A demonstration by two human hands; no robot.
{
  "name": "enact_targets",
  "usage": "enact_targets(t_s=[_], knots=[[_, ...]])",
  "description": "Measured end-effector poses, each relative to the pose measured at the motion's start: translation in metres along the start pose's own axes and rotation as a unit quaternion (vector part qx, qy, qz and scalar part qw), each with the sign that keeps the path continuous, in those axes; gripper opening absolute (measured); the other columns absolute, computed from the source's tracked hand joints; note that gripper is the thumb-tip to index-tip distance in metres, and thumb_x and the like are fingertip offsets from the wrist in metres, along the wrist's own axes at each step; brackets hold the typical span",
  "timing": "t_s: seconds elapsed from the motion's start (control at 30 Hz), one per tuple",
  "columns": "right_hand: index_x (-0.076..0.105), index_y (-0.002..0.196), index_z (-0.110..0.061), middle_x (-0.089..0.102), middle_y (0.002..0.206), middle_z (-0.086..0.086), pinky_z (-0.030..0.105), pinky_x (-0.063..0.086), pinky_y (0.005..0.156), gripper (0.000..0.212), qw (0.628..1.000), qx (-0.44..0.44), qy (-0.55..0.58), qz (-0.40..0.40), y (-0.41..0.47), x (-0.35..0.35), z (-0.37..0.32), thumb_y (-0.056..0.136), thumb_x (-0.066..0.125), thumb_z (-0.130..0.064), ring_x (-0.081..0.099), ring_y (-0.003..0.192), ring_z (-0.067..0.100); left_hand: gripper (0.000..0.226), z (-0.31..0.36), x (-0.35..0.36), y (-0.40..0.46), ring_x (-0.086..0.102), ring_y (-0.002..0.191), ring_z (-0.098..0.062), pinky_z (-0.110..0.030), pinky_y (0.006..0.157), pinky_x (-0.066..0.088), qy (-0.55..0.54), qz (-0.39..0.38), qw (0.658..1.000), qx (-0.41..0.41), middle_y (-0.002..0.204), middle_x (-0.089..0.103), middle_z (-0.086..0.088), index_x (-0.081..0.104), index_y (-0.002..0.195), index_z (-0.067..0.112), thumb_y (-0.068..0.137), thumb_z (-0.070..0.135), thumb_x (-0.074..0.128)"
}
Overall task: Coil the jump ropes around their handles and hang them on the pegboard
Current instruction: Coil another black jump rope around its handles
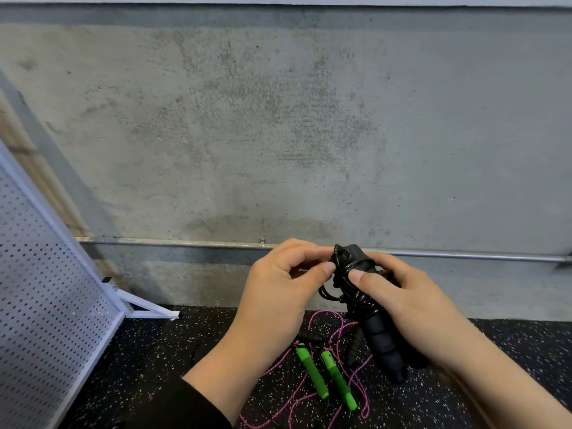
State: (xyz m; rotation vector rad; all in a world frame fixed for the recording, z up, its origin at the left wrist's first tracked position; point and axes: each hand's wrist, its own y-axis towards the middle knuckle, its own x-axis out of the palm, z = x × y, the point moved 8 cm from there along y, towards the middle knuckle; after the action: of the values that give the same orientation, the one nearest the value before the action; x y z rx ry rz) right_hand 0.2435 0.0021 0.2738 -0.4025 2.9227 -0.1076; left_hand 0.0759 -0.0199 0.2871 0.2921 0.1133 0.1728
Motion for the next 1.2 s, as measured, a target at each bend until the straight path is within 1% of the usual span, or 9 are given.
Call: enact_targets(t_s=[0.07, 0.2, 0.33, 0.47, 0.63, 0.8, 0.9, 1.03, 1.2], knots=[[0.069, 0.106, -0.039, 0.066, 0.057, -0.019, 0.008, 0.041, 0.047, 0.016, 0.998, -0.011, -0.052, 0.017, 0.003, -0.006, 0.001, 0.090, 0.070, -0.035, 0.060, 0.048, -0.003, 0.026, -0.006, 0.002, -0.001, 0.067, 0.087, -0.009, -0.028, 0.084, 0.054, -0.008, -0.003, 1.000, -0.026, 0.090, 0.072, 0.005, 0.075, 0.099, 0.033, 0.091, 0.008, 0.073], [0.067, 0.109, -0.042, 0.072, 0.081, -0.025, 0.007, 0.041, 0.061, 0.024, 0.987, -0.035, -0.155, 0.017, 0.006, -0.010, 0.002, 0.086, 0.074, -0.040, 0.067, 0.074, -0.007, 0.022, -0.015, 0.006, 0.001, 0.071, 0.095, -0.013, -0.042, 0.091, 0.058, 0.065, -0.030, 0.996, -0.043, 0.096, 0.074, 0.010, 0.075, 0.108, 0.041, 0.094, 0.025, 0.070], [0.066, 0.113, -0.040, 0.072, 0.080, -0.027, 0.006, 0.042, 0.061, 0.027, 0.983, -0.026, -0.179, -0.014, 0.005, -0.009, 0.008, 0.087, 0.073, -0.040, 0.066, 0.072, -0.009, 0.020, -0.014, 0.006, 0.006, 0.072, 0.084, -0.018, -0.048, 0.085, 0.059, 0.122, -0.068, 0.989, -0.052, 0.084, 0.075, 0.008, 0.078, 0.093, 0.039, 0.089, 0.021, 0.071], [0.061, 0.104, -0.046, 0.069, 0.081, -0.033, 0.004, 0.041, 0.060, 0.022, 0.976, -0.009, -0.214, -0.034, 0.007, -0.010, 0.013, 0.086, 0.074, -0.044, 0.064, 0.075, -0.012, 0.013, -0.006, 0.006, 0.006, 0.067, 0.077, -0.008, -0.037, 0.078, 0.056, 0.224, -0.103, 0.969, 0.003, 0.077, 0.070, 0.010, 0.075, 0.085, 0.030, 0.088, 0.017, 0.075], [0.061, 0.107, -0.045, 0.072, 0.081, -0.016, 0.006, 0.044, 0.059, 0.027, 0.961, 0.010, -0.270, -0.053, 0.012, -0.006, 0.018, 0.084, 0.074, -0.048, 0.064, 0.072, -0.011, 0.008, 0.010, 0.009, 0.003, 0.055, 0.083, 0.001, -0.013, 0.074, 0.041, 0.339, -0.134, 0.921, 0.136, 0.087, 0.056, 0.020, 0.074, 0.091, 0.025, 0.090, 0.017, 0.075], [0.058, 0.122, -0.047, 0.071, 0.091, -0.017, 0.023, 0.055, 0.079, 0.048, 0.933, 0.014, -0.352, -0.075, 0.017, 0.008, 0.033, 0.078, 0.073, -0.057, 0.066, 0.081, -0.003, 0.008, 0.007, 0.006, 0.001, 0.054, 0.081, 0.006, -0.010, 0.075, 0.039, 0.329, -0.157, 0.923, 0.123, 0.084, 0.057, 0.023, 0.074, 0.089, 0.022, 0.089, 0.014, 0.075], [0.049, 0.122, -0.054, 0.068, 0.096, -0.020, 0.022, 0.053, 0.081, 0.048, 0.928, -0.021, -0.364, -0.078, 0.015, 0.017, 0.029, 0.079, 0.070, -0.062, 0.063, 0.088, -0.005, 0.014, -0.001, -0.001, 0.004, 0.060, 0.084, 0.001, -0.010, 0.076, 0.041, 0.285, -0.107, 0.950, 0.066, 0.082, 0.064, 0.018, 0.078, 0.088, 0.023, 0.086, 0.010, 0.075], [0.051, 0.124, -0.049, 0.066, 0.099, -0.024, 0.018, 0.049, 0.079, 0.056, 0.950, -0.035, -0.307, -0.029, 0.017, 0.015, 0.026, 0.076, 0.076, -0.059, 0.062, 0.090, -0.008, 0.031, -0.011, -0.002, 0.007, 0.061, 0.095, 0.004, -0.009, 0.086, 0.043, 0.249, -0.119, 0.961, -0.003, 0.096, 0.067, 0.017, 0.076, 0.117, 0.029, 0.094, 0.012, 0.064], [0.053, 0.119, -0.044, 0.064, 0.096, -0.025, 0.000, 0.040, 0.065, 0.051, 0.976, -0.059, -0.201, 0.053, 0.021, 0.009, 0.018, 0.078, 0.082, -0.044, 0.057, 0.084, -0.022, 0.021, -0.026, -0.031, 0.006, 0.072, 0.092, -0.009, -0.027, 0.087, 0.058, 0.007, 0.091, 0.991, -0.101, 0.101, 0.074, 0.002, 0.072, 0.117, 0.023, 0.101, 0.017, 0.060]])
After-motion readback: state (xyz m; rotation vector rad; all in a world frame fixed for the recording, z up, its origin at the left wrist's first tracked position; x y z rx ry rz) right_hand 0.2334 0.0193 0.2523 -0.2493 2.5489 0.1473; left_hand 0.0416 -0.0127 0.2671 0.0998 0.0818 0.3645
